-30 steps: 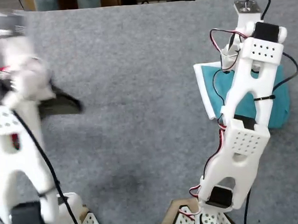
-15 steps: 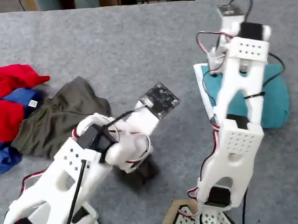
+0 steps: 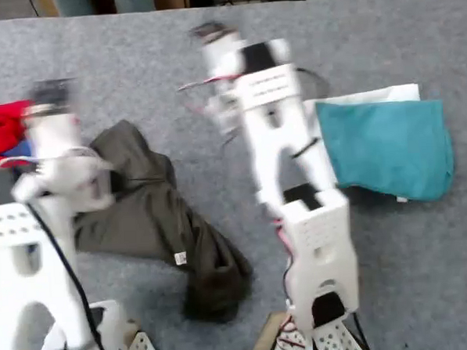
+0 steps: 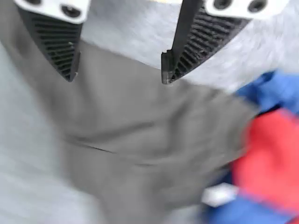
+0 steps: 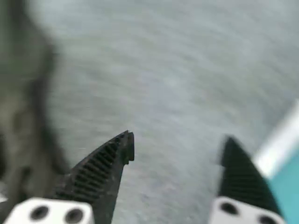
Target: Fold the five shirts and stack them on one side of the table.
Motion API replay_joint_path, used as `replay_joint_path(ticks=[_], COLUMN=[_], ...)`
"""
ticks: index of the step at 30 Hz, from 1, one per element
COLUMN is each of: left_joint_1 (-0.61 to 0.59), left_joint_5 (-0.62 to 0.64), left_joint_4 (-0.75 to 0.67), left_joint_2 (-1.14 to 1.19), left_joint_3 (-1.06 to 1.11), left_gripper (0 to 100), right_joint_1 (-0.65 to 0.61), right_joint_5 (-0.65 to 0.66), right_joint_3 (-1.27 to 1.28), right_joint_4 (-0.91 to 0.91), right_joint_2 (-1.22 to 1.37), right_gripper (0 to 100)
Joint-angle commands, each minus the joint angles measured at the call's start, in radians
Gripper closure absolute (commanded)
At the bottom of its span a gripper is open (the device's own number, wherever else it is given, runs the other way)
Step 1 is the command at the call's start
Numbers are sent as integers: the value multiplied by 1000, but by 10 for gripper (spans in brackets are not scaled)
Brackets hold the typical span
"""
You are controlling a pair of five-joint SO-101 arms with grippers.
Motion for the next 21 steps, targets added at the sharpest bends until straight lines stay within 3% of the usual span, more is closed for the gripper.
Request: replay_joint_path(ticks=[1, 5, 9, 11, 14, 16, 21], left_joint_1=[-309, -464, -489, -484, -483, -483, -432], left_joint_5=[6, 6, 6, 11, 14, 14, 12], left_joint_4=[-269, -460, -514, -516, -516, -506, -508], left_joint_2=[52, 138, 230, 272, 331, 368, 450], left_joint_3=[188, 315, 331, 321, 285, 249, 140], left_gripper=[707, 710, 711, 711, 711, 716, 827], right_joint_1=[-192, -322, -350, -333, -298, -264, -172], right_joint_5=[-9, -9, -11, -11, -11, -14, -57], right_joint_3=[-4, -18, -53, -64, -71, -56, 133], right_joint_4=[-2, -14, 2, 8, 9, 11, 11], right_joint_2=[47, 202, 337, 363, 366, 346, 216], right_gripper=[620, 620, 639, 742, 996, 933, 983])
